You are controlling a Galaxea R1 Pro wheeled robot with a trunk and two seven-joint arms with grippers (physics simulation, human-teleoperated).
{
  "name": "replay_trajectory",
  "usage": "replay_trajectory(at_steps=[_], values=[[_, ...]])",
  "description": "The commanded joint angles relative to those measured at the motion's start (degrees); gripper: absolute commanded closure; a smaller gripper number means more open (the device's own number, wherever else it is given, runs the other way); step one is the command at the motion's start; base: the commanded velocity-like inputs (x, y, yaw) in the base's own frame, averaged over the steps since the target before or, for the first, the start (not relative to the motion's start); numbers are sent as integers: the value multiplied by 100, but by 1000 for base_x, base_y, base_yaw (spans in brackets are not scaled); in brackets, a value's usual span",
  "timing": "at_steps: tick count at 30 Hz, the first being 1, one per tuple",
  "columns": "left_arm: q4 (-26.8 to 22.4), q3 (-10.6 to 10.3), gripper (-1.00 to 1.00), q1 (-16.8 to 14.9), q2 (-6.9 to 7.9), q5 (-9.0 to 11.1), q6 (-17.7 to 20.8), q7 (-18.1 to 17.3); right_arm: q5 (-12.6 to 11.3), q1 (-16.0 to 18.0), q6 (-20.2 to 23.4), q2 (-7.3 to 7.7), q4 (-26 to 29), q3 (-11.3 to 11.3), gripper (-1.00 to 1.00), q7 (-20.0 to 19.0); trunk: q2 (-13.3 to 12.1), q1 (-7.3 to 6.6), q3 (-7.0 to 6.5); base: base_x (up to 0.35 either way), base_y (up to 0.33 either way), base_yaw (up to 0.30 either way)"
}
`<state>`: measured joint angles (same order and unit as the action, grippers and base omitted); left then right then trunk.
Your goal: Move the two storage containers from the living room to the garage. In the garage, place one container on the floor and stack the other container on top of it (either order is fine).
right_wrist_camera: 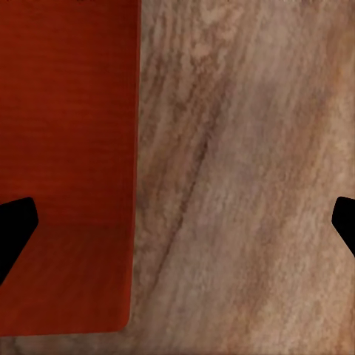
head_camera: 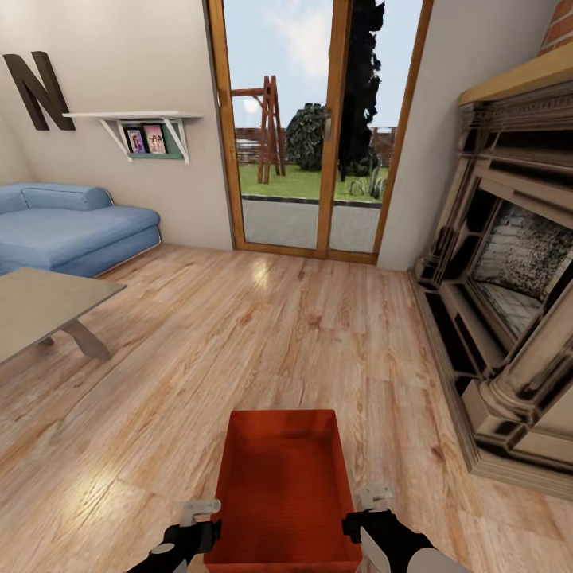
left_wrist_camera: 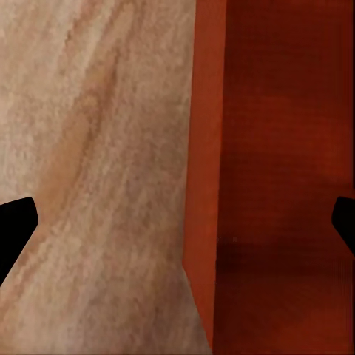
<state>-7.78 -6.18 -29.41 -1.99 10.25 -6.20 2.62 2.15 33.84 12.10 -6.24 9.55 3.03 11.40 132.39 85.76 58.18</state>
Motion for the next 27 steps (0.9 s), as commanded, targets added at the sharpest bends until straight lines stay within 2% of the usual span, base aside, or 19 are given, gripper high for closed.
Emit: replay_trajectory(at_steps=[1, 5, 11, 21, 27], values=[[5, -50, -100, -3, -8, 51, -21, 24, 22, 0, 49, 0, 11, 33, -100, 20, 2, -1, 5, 0, 0, 0], [5, -50, -100, -3, -30, 52, -22, 24, 22, 0, 47, -2, 7, 38, -100, 20, 2, -1, 5, 0, 0, 0], [5, -50, -100, -3, -30, 55, -28, 25, 22, 0, 46, 0, 4, 39, -100, 18, 242, 131, 112, 0, 0, 0], [5, -45, -100, -3, -30, 61, -31, 25, 22, 0, 39, 0, -3, 40, -100, 13, 242, 131, 112, 0, 0, 0], [5, -43, -100, -3, -29, 58, -31, 26, 22, 0, 38, -5, -18, 40, -100, 12, 483, 262, 220, 0, 0, 0]])
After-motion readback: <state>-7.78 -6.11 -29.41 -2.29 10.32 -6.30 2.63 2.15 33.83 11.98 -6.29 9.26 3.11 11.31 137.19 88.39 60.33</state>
